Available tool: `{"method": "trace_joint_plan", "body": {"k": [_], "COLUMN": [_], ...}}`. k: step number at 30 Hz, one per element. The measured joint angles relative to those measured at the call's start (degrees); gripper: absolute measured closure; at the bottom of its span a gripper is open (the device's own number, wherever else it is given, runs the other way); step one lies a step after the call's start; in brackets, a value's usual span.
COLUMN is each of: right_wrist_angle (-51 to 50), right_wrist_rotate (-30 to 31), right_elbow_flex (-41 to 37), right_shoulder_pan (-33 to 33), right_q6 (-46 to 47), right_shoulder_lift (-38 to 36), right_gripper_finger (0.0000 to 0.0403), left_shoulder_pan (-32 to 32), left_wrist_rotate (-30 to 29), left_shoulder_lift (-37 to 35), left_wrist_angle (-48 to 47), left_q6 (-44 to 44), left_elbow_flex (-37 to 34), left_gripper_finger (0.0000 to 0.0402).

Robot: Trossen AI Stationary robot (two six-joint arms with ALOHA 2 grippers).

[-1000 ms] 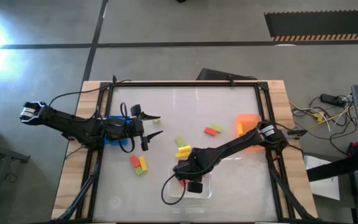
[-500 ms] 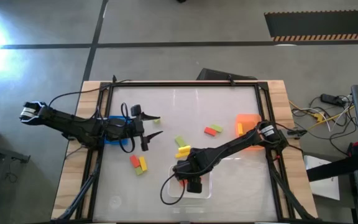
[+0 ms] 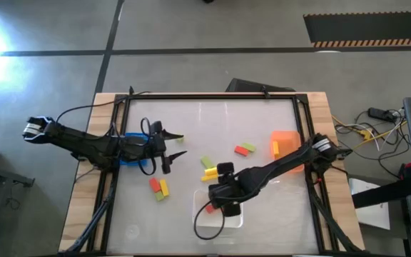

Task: Sort & place blocks by color
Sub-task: Put the green block into the blue bin

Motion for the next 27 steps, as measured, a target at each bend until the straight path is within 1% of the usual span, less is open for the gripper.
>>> {"method": "trace_joint_plan", "body": {"k": [2,5,8,11,14,16,18,20,23,27], "right_wrist_angle": [2.96,10.92,18.89,26.70,34.52,40.14,45.62,50.19,54.34,56.66], "right_wrist_rotate": [1.63,3.80,6.06,7.44,7.83,7.92,7.90,7.90,7.40,7.41], "right_elbow_flex": [-3.97,-11.28,-18.87,-26.00,-31.87,-35.34,-38.60,-41.50,-45.04,-48.06], "right_shoulder_pan": [-0.07,-0.09,-0.09,-0.19,-0.27,-0.49,-0.78,-0.91,-1.14,-1.22], "right_q6": [-1.44,-3.83,-6.54,-8.98,-12.69,-15.88,-18.97,-21.78,-25.20,-26.59], "right_shoulder_lift": [-2.60,-6.94,-11.73,-17.36,-23.07,-26.82,-30.65,-34.23,-38.78,-43.43], "right_gripper_finger": [0.0281,0.0293,0.0305,0.0315,0.0324,0.0330,0.0334,0.0338,0.0339,0.0338], "left_shoulder_pan": [0.00,0.15,0.97,2.95,5.84,8.28,11.31,14.49,18.36,21.61], "left_wrist_rotate": [-0.04,-0.67,-4.19,-7.30,-7.45,-6.31,-3.10,0.45,3.80,5.15], "left_shoulder_lift": [0.55,1.88,3.56,6.15,9.98,12.87,16.10,19.31,24.18,28.55], "left_wrist_angle": [-0.83,-0.79,-2.26,-7.81,-14.57,-19.65,-22.19,-22.40,-22.24,-22.31], "left_q6": [-1.04,-3.90,-7.86,-14.66,-20.83,-24.09,-26.70,-27.61,-27.61,-27.58], "left_elbow_flex": [0.04,0.04,0.17,1.14,2.43,3.16,3.70,3.80,4.63,6.07], "left_gripper_finger": [0.0146,0.0146,0.0146,0.0146,0.0146,0.0146,0.0146,0.0146,0.0146,0.0146]}}
